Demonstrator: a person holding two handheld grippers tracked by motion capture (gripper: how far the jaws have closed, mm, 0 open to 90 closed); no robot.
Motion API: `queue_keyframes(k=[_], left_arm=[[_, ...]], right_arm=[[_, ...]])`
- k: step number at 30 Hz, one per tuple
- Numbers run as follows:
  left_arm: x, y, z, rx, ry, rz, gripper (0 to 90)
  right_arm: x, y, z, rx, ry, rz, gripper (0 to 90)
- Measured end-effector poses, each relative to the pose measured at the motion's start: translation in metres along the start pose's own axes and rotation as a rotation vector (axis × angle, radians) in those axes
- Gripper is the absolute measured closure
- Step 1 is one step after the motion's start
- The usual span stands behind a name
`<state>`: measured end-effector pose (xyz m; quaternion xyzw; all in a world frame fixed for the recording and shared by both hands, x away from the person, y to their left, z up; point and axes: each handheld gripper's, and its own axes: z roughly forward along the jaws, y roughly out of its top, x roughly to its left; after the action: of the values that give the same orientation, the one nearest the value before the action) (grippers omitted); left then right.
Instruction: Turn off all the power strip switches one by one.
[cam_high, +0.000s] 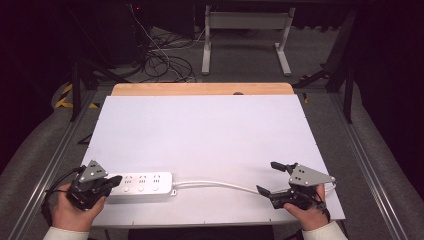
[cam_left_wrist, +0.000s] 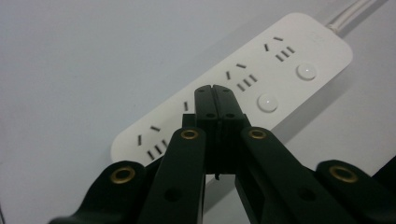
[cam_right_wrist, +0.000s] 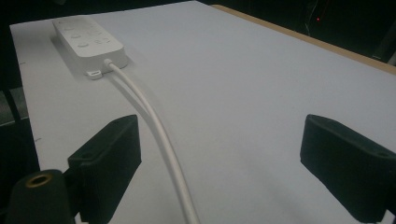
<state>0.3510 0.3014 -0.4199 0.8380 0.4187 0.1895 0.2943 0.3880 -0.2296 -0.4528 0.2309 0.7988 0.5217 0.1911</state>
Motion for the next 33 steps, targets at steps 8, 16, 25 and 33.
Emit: queue_keyframes(k=[8, 16, 25, 33], left_arm=[[-0.007, 0.006, 0.013, 0.019, -0.027, 0.019, 90.0], [-0.007, 0.005, 0.013, 0.025, -0.032, 0.012, 90.0], [-0.008, 0.002, 0.019, 0.084, -0.026, 0.006, 90.0], [-0.006, -0.001, 0.022, 0.119, -0.017, 0.008, 90.0]], right_arm=[[0.0, 0.0, 0.0, 0.0, 0.002, -0.002, 12.6], [0.0, 0.0, 0.0, 0.002, 0.001, -0.004, 12.7], [0.0, 0.0, 0.0, 0.001, 0.003, -0.006, 12.7], [0.0, 0.0, 0.0, 0.002, 0.004, -0.005, 12.7]])
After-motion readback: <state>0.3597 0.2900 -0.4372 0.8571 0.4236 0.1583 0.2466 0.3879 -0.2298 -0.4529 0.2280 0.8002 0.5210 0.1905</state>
